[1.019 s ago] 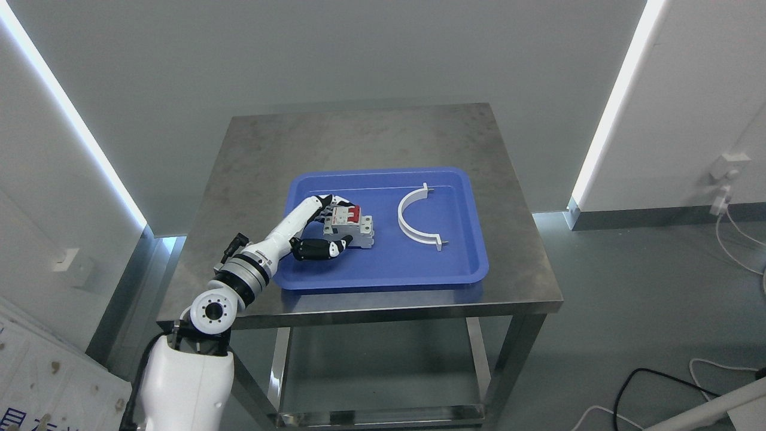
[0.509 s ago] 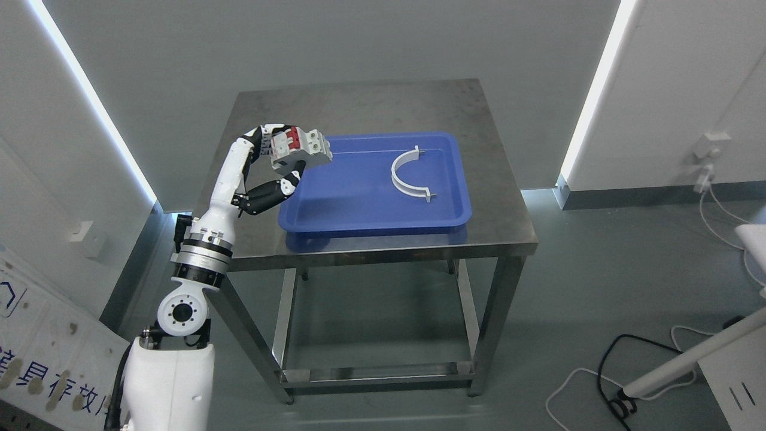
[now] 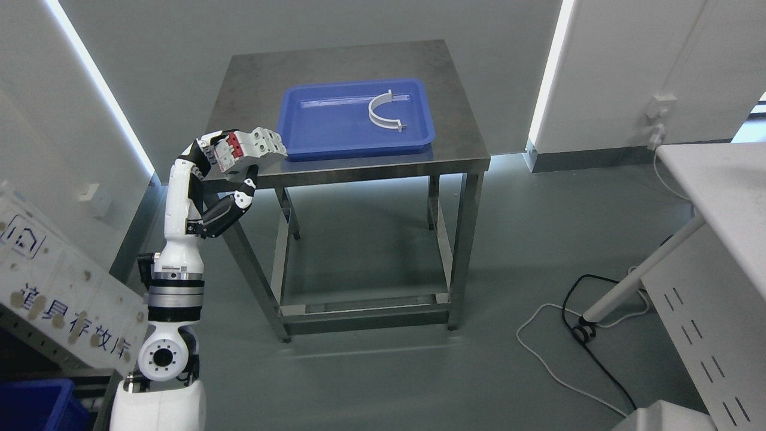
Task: Place circuit breaker on shelf
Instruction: 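Carry the held breaker toward the blue bin shelf while turning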
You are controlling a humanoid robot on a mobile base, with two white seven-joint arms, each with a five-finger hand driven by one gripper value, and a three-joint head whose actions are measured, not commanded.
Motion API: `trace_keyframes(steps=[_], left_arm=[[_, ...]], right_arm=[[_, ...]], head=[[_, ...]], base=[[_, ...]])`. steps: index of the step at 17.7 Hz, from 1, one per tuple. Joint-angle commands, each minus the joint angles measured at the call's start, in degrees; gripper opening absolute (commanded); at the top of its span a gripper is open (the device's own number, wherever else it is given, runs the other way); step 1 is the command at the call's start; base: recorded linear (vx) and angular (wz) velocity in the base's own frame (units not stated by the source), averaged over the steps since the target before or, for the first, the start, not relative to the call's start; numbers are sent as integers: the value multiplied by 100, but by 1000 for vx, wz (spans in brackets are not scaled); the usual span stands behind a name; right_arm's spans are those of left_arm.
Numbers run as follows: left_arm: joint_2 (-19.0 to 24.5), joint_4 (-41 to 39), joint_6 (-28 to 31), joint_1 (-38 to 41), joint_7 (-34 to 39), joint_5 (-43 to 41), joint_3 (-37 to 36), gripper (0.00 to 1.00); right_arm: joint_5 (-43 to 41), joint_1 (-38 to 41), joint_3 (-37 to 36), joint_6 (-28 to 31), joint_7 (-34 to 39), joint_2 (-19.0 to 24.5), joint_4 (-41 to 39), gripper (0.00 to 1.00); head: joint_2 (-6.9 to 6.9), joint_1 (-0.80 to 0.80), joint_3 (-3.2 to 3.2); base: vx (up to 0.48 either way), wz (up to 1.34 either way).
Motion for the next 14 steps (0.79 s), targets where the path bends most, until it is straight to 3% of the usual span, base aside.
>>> trace_keyframes(steps=[1, 8, 14], left_arm=[[94, -521, -33, 289, -12, 198, 415, 4], [94, -565, -50, 289, -21, 207, 389, 3], [94, -750, -147, 228, -38, 224, 241, 3]], right_arm=[[0, 0, 114, 314, -1, -100, 0, 100], [0, 0, 114, 314, -1, -100, 0, 100], [0, 0, 114, 314, -1, -100, 0, 100]], head=[[0, 0, 0], [0, 0, 0], [0, 0, 0]], base=[[-517, 210], [-497, 284], [-368, 960]])
